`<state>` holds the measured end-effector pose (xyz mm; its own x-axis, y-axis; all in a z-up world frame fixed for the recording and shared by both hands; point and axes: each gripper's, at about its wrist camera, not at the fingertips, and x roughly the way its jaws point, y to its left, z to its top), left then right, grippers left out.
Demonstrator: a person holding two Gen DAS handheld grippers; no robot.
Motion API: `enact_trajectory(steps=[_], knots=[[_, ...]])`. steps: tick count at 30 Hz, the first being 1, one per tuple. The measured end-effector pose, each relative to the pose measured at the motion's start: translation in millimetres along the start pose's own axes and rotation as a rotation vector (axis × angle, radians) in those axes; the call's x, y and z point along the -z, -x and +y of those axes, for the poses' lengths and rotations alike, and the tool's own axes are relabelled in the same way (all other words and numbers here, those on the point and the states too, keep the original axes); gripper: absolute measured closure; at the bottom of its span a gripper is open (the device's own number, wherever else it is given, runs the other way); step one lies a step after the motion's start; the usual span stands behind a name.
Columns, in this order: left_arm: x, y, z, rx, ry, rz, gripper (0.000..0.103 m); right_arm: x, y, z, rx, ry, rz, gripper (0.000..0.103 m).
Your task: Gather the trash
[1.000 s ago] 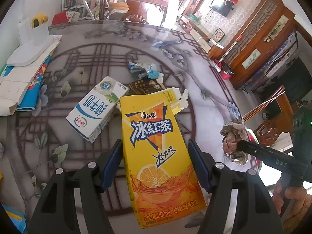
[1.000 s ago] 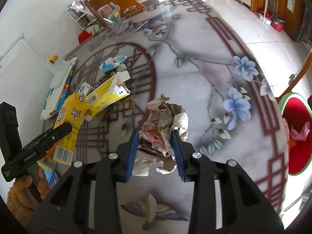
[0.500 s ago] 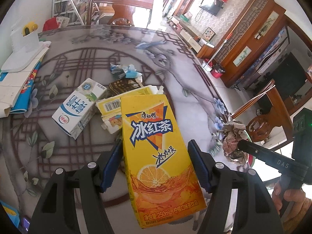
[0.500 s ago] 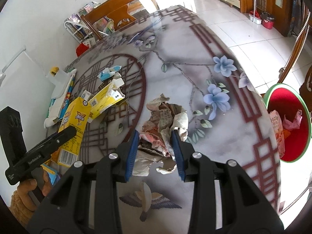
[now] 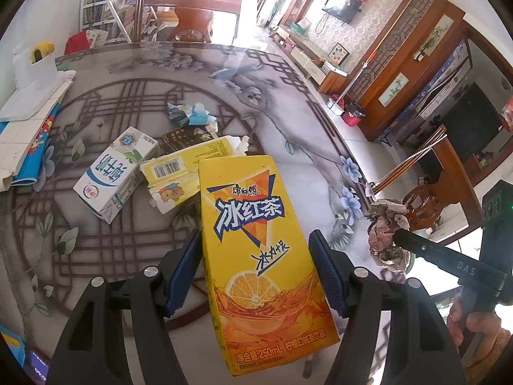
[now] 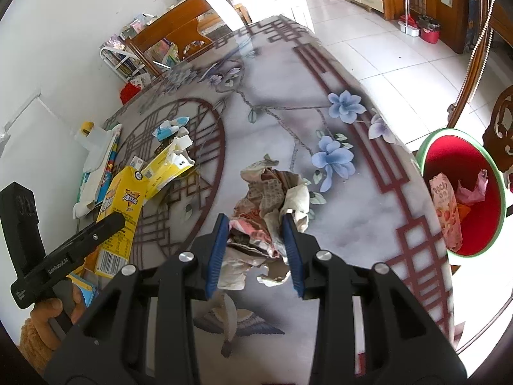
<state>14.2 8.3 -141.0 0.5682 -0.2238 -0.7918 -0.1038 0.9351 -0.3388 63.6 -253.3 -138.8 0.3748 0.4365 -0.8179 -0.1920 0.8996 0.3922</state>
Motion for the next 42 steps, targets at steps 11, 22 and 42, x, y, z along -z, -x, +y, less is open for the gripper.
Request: enact_trajectory(steps=[11, 22, 42], knots=[[-6.6, -2.5, -31.2, 0.05, -0.01, -0.009, 0.039, -0.9, 4.5, -17.7, -0.004, -0.018, -0.001, 0.068], [-7.7, -11.4, -62.4, 0.064, -0.032, 0.004, 0.039, -1.1, 8.5, -45.7, -0.004, -0.051, 0.006, 0.068], [-1.0, -36.5, -130.1, 0.058, -0.025, 0.007, 0.039, -18.8, 36.8, -114.1, -0.023, -0.057, -0.009, 0.068]])
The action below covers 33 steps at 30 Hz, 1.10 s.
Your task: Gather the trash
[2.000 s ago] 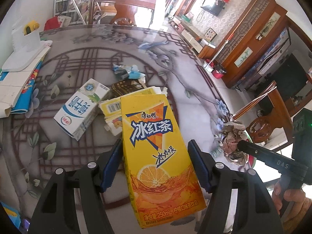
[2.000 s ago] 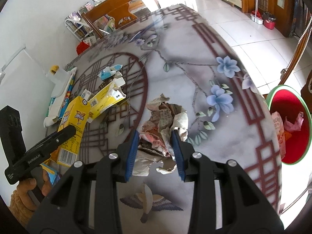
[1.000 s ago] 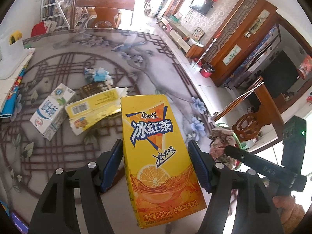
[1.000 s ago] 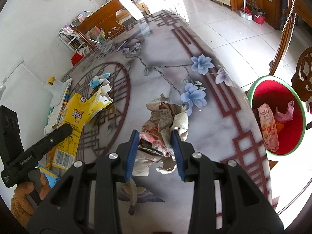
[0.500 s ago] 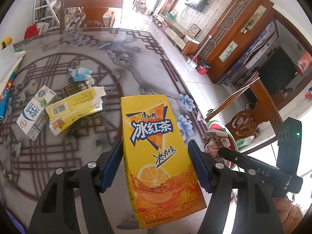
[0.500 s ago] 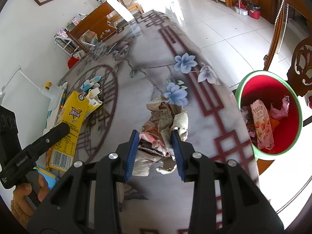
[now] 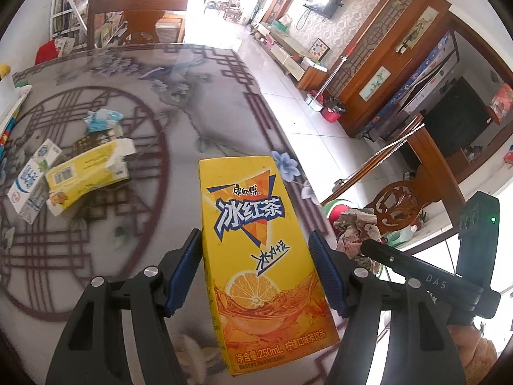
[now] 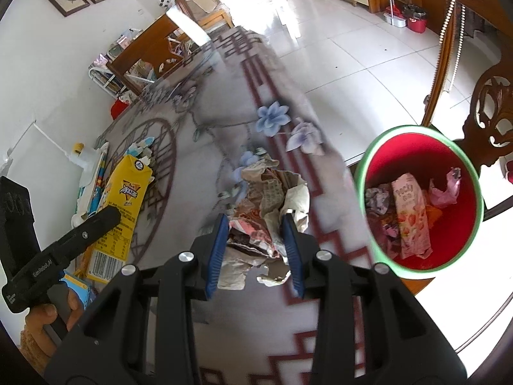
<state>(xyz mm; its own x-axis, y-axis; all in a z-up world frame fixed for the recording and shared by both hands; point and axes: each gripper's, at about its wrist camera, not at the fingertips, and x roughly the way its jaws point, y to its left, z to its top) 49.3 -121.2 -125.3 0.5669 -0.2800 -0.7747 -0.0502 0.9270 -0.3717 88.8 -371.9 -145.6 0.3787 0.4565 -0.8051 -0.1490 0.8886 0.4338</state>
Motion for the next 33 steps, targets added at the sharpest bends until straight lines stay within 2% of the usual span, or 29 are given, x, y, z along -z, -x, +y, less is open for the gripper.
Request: enact_trajectory(steps=[15, 25, 33], knots=[[-2.0, -27.8, -91.9, 0.043, -0.098, 0.001, 0.039, -13.5, 43.0, -87.0, 0.022, -0.091, -0.067, 0.068], [-3.0, -56.9, -153.5, 0.102, -0.208, 0.054, 0.039, -4.0, 71.5, -141.2, 0.06, -0.206, -0.116, 0.068], [-3.9, -84.8, -188.9, 0.133, -0.27, 0.109, 0.039, -2.0, 84.6, -183.6, 0.077, -0.307, -0.144, 0.068]])
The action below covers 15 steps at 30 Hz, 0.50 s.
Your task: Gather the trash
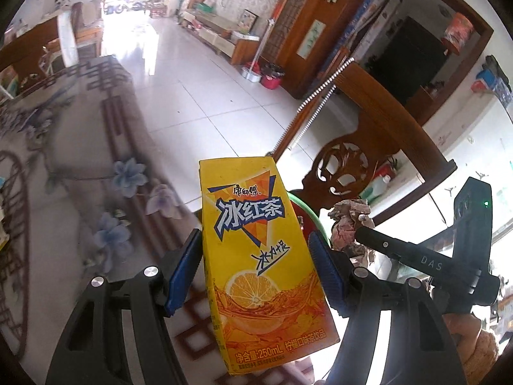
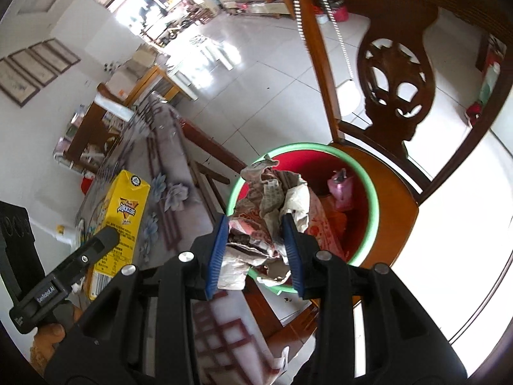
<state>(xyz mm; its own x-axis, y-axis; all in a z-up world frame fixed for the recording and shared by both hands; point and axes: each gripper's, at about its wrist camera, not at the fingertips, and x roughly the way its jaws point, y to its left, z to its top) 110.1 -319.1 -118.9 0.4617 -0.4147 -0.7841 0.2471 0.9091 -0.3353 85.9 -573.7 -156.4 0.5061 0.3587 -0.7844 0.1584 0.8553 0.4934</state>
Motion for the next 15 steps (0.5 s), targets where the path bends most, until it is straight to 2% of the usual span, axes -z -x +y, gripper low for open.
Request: enact_trajectory(steps=[15], knots=[[-21.3, -52.6, -14.7, 0.022, -0.024, 0.094, 0.039, -23.4, -2.7, -14.2, 0.005, -0.025, -0.012, 0.068]])
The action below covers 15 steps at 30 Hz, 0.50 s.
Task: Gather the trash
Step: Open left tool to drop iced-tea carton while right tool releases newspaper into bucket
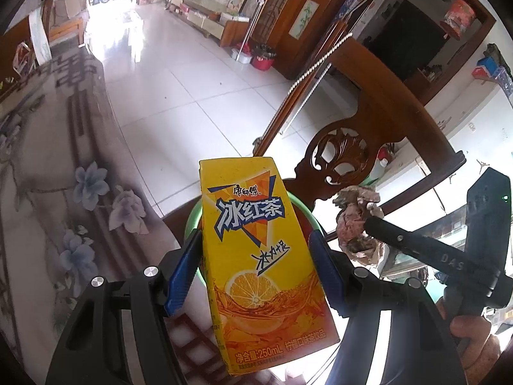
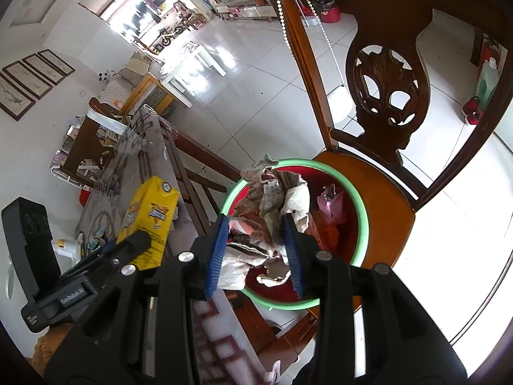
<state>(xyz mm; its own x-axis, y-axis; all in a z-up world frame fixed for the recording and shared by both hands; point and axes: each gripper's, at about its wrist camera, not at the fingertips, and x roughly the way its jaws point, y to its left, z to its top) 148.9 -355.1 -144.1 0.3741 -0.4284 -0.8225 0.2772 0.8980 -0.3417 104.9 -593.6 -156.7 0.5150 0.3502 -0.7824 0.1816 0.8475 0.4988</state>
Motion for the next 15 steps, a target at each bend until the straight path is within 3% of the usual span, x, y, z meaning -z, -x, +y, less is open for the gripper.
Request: enact_trajectory(steps=[11, 15], knots=[[-4.4, -20.3, 0.2, -0.014, -0.009, 0.032, 0.038, -5.2, -8.0, -6.6, 0.011, -0.014, 0.015, 0.068], [-6.9, -17.8, 3.4, -0.019, 0.004, 0.014, 0.029, -5.3, -11.8, -5.7, 0.012, -0.017, 0.024, 0.068]])
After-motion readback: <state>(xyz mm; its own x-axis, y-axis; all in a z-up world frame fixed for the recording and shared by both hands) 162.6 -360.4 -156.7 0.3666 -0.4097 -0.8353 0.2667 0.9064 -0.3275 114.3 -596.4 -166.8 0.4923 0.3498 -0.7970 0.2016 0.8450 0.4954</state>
